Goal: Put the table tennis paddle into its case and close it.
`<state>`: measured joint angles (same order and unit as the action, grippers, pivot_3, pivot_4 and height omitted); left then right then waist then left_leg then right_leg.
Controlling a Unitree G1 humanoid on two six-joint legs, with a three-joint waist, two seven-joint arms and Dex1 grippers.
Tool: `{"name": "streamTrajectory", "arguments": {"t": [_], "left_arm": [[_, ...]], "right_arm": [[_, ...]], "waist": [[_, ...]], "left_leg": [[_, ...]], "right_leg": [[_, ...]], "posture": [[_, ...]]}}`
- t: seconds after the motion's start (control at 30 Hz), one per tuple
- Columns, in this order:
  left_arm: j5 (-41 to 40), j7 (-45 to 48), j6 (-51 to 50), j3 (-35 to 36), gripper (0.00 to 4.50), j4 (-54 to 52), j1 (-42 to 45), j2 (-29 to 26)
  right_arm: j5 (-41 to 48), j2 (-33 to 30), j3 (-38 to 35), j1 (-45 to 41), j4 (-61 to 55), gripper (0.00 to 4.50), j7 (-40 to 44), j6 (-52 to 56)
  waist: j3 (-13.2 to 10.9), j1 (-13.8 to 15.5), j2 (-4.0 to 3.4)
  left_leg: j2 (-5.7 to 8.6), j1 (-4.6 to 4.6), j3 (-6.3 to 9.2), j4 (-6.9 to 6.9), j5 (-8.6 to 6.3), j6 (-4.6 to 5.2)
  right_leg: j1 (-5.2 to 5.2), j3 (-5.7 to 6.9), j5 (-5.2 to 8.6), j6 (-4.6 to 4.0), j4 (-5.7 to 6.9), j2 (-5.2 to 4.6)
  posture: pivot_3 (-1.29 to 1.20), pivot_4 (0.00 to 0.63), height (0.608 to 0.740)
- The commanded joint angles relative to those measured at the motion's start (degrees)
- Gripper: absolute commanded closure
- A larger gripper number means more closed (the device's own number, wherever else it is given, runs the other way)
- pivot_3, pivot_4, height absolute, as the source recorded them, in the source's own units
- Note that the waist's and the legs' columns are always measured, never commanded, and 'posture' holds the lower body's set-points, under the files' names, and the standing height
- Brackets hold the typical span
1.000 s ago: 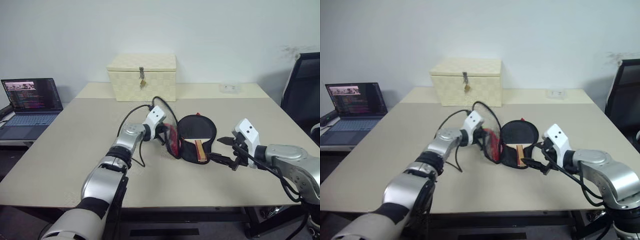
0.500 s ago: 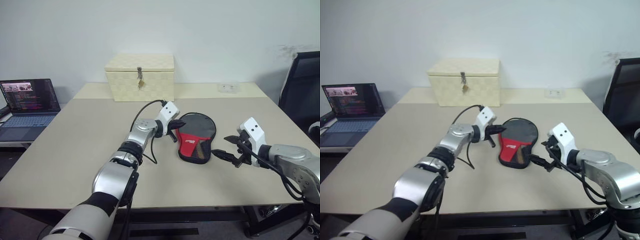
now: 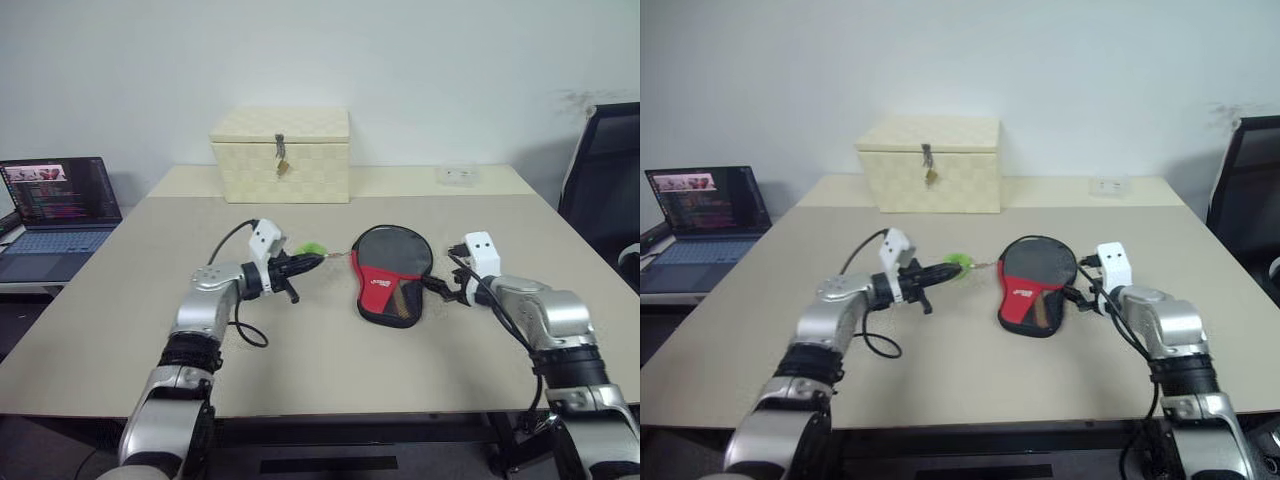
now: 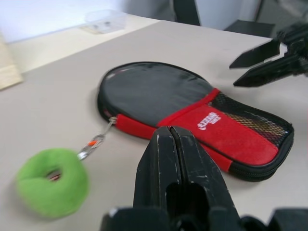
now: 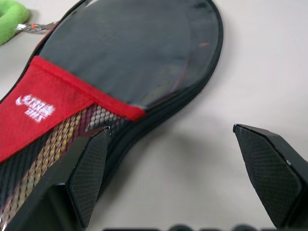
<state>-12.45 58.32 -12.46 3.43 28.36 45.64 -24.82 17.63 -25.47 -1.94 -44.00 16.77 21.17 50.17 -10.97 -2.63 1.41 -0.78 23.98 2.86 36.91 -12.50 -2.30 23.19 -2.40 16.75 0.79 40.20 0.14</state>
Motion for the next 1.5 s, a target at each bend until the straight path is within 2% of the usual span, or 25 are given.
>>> {"name": "streamTrajectory", "arguments": {"t": [0.03, 0.3, 0.6, 0.7, 0.97, 1.1, 1.27, 1.5], "left_arm": [[-1.9, -1.8, -2.9, 1.3, 4.47, -7.2, -1.5, -1.5], [-2.8, -4.0, -5.8, 1.1, 4.47, -12.1, -4.3, -2.5], [-3.2, -4.9, -6.5, 0.7, 4.47, -13.4, -4.6, -3.0], [-3.2, -5.2, -6.8, 0.8, 4.5, -14.0, -5.0, -3.4], [-4.4, -4.9, -8.3, 1.2, 4.5, -16.1, -6.7, -5.1], [-10.9, 2.7, -13.8, 3.1, 4.5, -23.7, -13.5, -10.5], [-17.6, 7.5, -20.1, 4.0, 4.5, -31.1, -18.9, -15.4], [-21.8, 7.4, -23.6, 3.0, 4.5, -38.9, -22.9, -15.9]], "right_arm": [[-2.1, 0.6, 1.3, -2.3, 3.8, 0.0, 1.5, -3.6], [-5.6, 3.6, 4.3, -4.6, 11.7, 0.0, 3.5, -7.3], [-7.5, 8.5, 4.7, -8.1, 21.4, 0.0, 6.3, -7.6], [-8.0, 9.8, 5.2, -8.5, 22.8, 0.6, 7.4, -7.7], [-8.1, 13.1, 4.8, -9.5, 24.7, 3.34, 8.9, -7.2], [-6.6, 14.9, 3.5, -10.4, 24.8, 4.48, 10.0, -5.9], [-5.0, 17.3, 2.3, -11.8, 24.1, 4.49, 12.0, -4.6], [-4.3, 20.4, 3.1, -11.3, 17.9, 4.49, 13.6, -0.3]], "waist": [[0.0, 0.1, 0.0], [0.0, 0.2, -0.01], [0.1, -1.2, 0.05], [0.1, -1.5, 0.06], [0.1, -2.5, 0.06], [0.1, -3.1, 0.07], [0.1, -3.4, 0.07], [0.1, -4.0, 0.07]], "left_leg": [[0.0, -0.01, 0.01, 0.0, 0.0, 0.0], [0.0, -0.03, -0.01, 0.01, 0.0, 0.0], [0.0, -0.26, -0.07, 0.04, 0.0, 0.0], [0.0, -0.37, -0.07, 0.04, 0.0, 0.0], [0.01, -0.6, -0.06, 0.02, 0.0, 0.0], [-0.04, -0.69, -0.11, -0.04, 0.0, -0.01], [-0.47, -0.72, -0.08, -0.08, -0.01, -0.01], [-0.8, -1.0, -0.5, -0.3, -0.02, -0.02]], "right_leg": [[0.0, 0.01, 0.0, 0.0, 0.01, -0.01], [0.0, 0.01, 0.0, 0.0, 0.02, -0.02], [-0.02, -0.14, -0.01, -0.01, 0.29, -0.02], [-0.02, -0.19, 0.0, -0.02, 0.45, -0.02], [-0.08, -0.31, 0.0, -0.03, 0.65, 0.02], [-0.09, -0.42, 0.01, -0.03, 0.67, 0.12], [-0.09, -0.37, 0.07, -0.15, 0.67, 0.23], [-0.06, -0.89, 0.11, -0.29, 0.66, 0.74]], "posture": [[0.0, 0.15, 0.74], [0.0, 0.15, 0.74], [0.0, 0.15, 0.74], [0.0, 0.15, 0.74], [0.0, 0.15, 0.74], [0.0, 0.15, 0.74], [0.0, 0.15, 0.74], [0.0, 0.15, 0.74]]}}
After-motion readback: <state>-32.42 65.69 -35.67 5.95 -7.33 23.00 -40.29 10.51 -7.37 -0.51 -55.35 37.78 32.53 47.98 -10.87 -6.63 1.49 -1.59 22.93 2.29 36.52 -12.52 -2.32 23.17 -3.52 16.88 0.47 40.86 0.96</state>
